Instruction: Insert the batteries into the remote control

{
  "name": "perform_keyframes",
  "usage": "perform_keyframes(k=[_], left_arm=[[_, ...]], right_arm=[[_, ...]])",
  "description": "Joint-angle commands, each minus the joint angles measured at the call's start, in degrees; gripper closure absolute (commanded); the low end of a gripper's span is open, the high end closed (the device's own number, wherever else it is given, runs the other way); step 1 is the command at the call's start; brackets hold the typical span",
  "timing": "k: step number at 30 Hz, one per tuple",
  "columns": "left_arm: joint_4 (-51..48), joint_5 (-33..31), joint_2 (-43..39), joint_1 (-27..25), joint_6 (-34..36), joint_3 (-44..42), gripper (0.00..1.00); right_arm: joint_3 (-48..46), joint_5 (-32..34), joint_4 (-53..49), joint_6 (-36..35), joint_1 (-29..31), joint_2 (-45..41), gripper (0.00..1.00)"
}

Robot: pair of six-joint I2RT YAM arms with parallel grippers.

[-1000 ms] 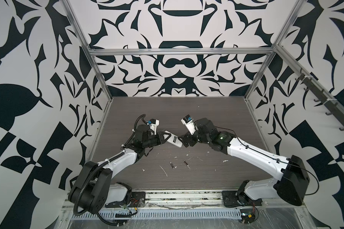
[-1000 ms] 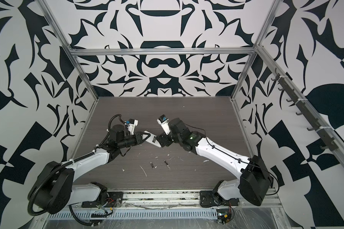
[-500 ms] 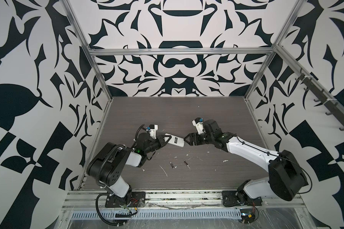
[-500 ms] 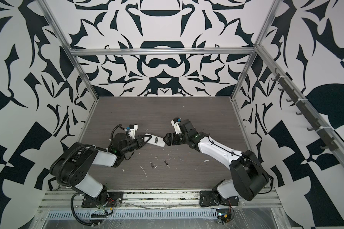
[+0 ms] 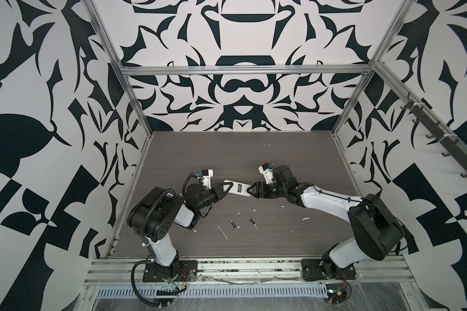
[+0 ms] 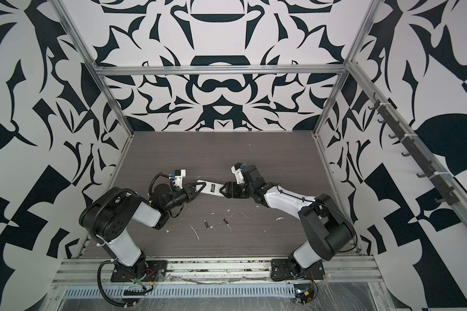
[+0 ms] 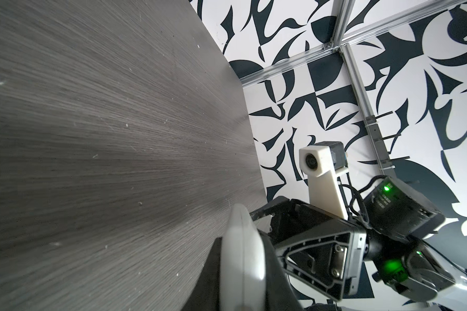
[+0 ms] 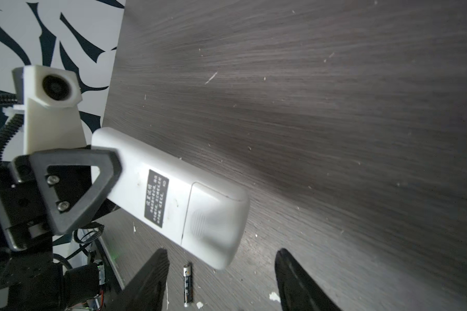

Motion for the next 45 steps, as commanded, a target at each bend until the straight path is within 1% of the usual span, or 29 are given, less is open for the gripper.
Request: perform_keyframes(k=[1, 10, 13, 21, 25, 28, 33, 40, 45], left_arm=[[4.0, 0.2, -0.5, -0.1, -1.1, -0.4, 0.98], [3.9, 0.7, -0.5, -0.5, -1.5, -0.2, 0.99], [4.0, 0.9, -0.8, -0.4, -1.5, -0.3, 0.99], [4.1, 1.8, -1.2, -0.4, -1.7, -0.4, 0.99], [4.1, 2.3, -1.3, -0.5, -1.9, -0.2, 0.99], [4.1, 2.5, -1.5, -0.4, -2.0, -0.1, 0.99], [4.1, 3.1, -1.6, -0.5, -2.2, 0.2, 0.99], [4.1, 3.6, -2.2, -0.5, -2.6, 0.5, 0.99], [4.1, 3.9, -2.8, -0.5, -2.7, 0.4, 0.99]], right_arm=[[-0.8, -2.1, 5.3, 1.9, -0.3, 0.0, 0.35], [-0.7, -2.5, 7.4, 2.5, -0.4, 1.6, 0.37], [-0.2, -2.6, 7.9, 2.7, -0.4, 2.4, 0.44], [-0.5, -3.9, 10.9, 3.9, -0.4, 4.0, 0.48], [-0.5, -4.3, 11.5, 4.0, -0.4, 4.2, 0.56], [-0.9, -4.7, 12.1, 4.1, -0.4, 4.4, 0.59], [-1.5, -5.5, 14.2, 5.1, -0.4, 4.6, 0.61], [-1.6, -6.2, 14.9, 5.1, -0.4, 4.6, 0.71], [-1.9, -6.4, 15.4, 5.0, -0.4, 4.5, 0.76]])
